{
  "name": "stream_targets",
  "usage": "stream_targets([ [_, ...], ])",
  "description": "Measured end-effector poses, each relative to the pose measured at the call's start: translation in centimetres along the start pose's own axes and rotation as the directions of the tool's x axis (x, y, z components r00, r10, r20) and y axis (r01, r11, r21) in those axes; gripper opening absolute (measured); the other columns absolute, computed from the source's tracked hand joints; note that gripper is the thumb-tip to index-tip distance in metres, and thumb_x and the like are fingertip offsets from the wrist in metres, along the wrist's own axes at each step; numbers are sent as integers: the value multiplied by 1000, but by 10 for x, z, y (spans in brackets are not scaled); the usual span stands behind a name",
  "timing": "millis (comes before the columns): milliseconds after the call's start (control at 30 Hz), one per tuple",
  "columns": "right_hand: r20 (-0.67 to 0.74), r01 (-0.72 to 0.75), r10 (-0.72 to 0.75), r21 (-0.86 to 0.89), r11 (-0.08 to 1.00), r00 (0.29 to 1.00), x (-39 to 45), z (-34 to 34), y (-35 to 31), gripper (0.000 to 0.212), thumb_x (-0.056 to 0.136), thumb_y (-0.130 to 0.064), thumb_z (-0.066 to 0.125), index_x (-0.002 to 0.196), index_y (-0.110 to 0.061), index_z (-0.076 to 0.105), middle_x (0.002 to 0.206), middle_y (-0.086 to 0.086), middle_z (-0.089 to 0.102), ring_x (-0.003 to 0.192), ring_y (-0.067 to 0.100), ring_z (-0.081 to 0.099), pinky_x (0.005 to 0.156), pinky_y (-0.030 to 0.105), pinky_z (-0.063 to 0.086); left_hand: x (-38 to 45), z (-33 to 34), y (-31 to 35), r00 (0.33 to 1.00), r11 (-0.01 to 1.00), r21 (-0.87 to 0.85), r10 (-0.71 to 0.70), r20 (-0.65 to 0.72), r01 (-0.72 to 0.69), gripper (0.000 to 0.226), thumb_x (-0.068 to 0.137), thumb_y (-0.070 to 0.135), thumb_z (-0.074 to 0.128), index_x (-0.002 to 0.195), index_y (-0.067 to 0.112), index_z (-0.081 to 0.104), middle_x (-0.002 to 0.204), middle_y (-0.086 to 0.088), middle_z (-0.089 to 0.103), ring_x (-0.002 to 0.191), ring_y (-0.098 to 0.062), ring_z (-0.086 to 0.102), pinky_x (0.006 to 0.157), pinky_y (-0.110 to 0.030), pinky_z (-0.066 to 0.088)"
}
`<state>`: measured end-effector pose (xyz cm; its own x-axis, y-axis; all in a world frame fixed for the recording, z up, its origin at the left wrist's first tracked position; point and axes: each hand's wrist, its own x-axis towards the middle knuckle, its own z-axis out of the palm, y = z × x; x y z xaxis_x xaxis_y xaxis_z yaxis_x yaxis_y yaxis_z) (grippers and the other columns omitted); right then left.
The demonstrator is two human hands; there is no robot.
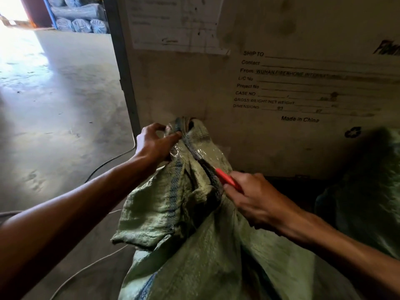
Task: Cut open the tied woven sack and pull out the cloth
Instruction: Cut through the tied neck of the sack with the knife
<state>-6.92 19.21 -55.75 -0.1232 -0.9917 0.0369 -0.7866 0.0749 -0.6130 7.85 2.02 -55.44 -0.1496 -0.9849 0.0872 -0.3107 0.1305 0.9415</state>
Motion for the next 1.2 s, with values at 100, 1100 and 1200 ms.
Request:
stream_targets([
  [100, -141, 62, -44, 127, 990, 989, 6, -17, -7, 16, 94, -29, 48, 78, -24, 49, 63, -3, 52, 44, 1, 52, 37, 18, 42, -2, 6, 0, 997, 998, -61, -11, 82, 16, 62, 73, 38, 77, 125, 13, 55, 100, -15, 67, 45, -10, 56, 41, -21, 49],
  [1100, -261, -69, 298, 635, 769, 918, 44, -34, 30, 35, 81, -22, 70, 111, -10, 59, 85, 1, 65, 68, 9, 63, 54, 13, 52, -31, 27, 13, 915, 978, -118, 203, 350, -172, 37, 74, 20, 77, 108, 18, 63, 91, 1, 68, 78, -9, 63, 56, -11, 47],
  [1200, -249, -54, 273, 639, 767, 929, 47, -36, 29, 33, 80, -20, 71, 110, -12, 60, 87, 1, 66, 73, 12, 64, 60, 14, 54, -32, 26, 8, 841, 982, -184, 60, 537, 47, 50, 76, 24, 75, 122, 21, 56, 110, -5, 70, 95, -17, 69, 69, -21, 57],
])
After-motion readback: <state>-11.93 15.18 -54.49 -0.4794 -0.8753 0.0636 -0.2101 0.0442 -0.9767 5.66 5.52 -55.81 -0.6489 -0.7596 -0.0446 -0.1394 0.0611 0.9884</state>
